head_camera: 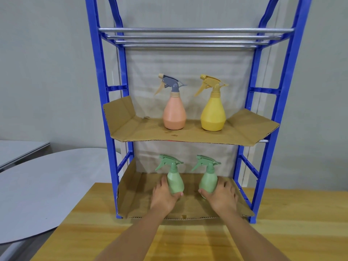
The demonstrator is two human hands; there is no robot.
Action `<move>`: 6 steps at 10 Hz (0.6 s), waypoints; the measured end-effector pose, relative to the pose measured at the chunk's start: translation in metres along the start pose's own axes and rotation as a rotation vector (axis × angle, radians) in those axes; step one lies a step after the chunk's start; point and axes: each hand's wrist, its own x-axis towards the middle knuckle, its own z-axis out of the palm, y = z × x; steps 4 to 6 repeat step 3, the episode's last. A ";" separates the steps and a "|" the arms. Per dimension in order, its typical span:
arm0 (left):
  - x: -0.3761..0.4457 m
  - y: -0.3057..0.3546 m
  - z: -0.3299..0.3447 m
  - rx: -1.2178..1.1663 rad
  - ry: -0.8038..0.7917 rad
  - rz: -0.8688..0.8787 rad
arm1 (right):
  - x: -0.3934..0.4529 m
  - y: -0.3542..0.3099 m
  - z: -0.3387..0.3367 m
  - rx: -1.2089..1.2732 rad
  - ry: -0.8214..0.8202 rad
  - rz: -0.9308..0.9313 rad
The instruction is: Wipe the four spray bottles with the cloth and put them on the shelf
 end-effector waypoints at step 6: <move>0.002 0.001 0.005 -0.082 -0.037 -0.045 | -0.011 0.003 0.002 -0.009 -0.045 0.041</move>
